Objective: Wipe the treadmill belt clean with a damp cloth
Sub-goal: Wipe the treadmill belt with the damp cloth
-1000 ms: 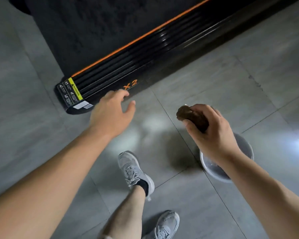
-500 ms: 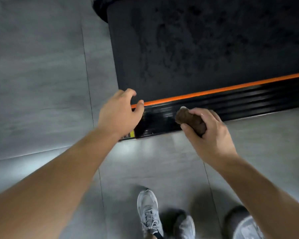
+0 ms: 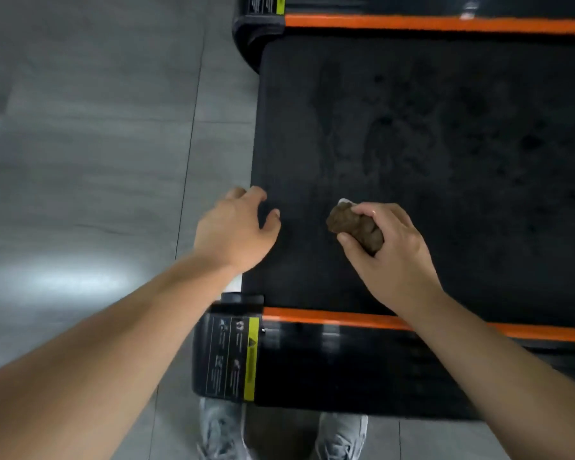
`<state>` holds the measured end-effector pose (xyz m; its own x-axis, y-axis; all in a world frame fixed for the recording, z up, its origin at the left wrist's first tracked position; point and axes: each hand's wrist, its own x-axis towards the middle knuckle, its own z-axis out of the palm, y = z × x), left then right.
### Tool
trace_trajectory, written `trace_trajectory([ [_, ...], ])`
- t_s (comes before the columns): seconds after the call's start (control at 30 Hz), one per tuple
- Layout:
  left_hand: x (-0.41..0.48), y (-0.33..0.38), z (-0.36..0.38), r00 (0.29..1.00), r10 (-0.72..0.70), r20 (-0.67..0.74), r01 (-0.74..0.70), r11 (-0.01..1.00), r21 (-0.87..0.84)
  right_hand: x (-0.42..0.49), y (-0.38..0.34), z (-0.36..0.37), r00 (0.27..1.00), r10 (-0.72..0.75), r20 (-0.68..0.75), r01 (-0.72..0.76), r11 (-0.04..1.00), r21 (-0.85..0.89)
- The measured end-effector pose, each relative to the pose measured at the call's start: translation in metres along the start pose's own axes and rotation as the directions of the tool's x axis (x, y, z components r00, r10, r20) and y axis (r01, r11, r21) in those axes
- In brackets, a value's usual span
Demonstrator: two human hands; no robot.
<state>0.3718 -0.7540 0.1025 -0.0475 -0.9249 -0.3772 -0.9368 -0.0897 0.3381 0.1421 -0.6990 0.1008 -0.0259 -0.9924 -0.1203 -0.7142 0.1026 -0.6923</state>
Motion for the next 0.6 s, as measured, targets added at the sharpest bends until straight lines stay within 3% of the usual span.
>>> trace_trajectory([
  [0.13,0.058,-0.008,0.01,1.0,-0.007,0.015,0.008,0.999,-0.042,0.065,0.007,0.024,0.999,-0.047,-0.026,0.046,0.999,-0.026],
  [0.37,0.159,-0.021,0.013,0.994,0.102,-0.04,-0.106,0.987,-0.119,0.186,-0.006,0.068,0.981,-0.149,-0.122,0.139,0.986,-0.09],
  [0.6,0.206,-0.038,0.037,0.99,0.11,-0.083,-0.134,0.909,-0.395,0.28,-0.007,0.114,0.95,-0.302,-0.084,0.259,0.907,-0.331],
])
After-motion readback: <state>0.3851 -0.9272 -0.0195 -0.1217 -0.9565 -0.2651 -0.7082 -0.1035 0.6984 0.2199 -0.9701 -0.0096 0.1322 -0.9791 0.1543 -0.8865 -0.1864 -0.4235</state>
